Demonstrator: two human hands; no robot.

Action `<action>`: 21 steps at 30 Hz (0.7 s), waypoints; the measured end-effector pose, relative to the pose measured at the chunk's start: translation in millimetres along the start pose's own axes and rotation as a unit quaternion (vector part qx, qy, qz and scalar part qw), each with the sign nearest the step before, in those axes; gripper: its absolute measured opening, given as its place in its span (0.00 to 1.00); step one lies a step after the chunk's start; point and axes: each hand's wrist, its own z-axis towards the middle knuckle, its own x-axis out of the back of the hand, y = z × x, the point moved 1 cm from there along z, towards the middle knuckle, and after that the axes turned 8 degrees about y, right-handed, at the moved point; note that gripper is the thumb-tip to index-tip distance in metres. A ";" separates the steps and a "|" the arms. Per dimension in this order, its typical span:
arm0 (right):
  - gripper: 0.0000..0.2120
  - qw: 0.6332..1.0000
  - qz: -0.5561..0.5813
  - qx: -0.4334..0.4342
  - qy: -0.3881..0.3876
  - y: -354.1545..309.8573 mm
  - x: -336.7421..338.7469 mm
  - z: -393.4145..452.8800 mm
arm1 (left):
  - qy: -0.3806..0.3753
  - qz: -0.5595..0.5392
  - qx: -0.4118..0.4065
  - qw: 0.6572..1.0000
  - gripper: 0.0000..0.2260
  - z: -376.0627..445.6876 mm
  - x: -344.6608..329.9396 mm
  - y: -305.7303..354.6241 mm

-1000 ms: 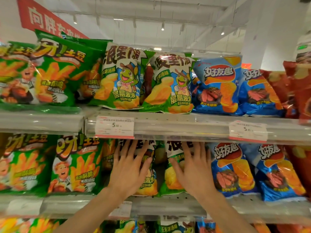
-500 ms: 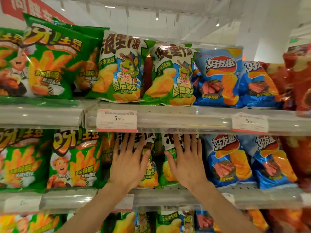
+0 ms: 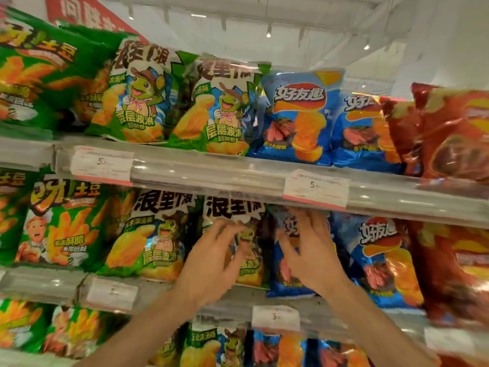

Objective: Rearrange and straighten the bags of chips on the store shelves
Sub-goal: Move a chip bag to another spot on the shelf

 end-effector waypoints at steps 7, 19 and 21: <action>0.37 0.978 -0.018 -0.087 -0.189 76.4 51.1 5.9 | -0.150 -0.144 0.157 0.965 0.29 20.6 -64.9 54.3; 0.46 0.920 0.223 -0.163 -0.280 90.0 48.8 5.3 | -0.171 -0.188 0.238 0.938 0.39 51.5 -90.3 59.0; 0.47 0.921 0.228 -0.162 -0.273 92.9 49.0 3.5 | -0.174 -0.190 0.233 0.938 0.39 52.4 -89.3 58.0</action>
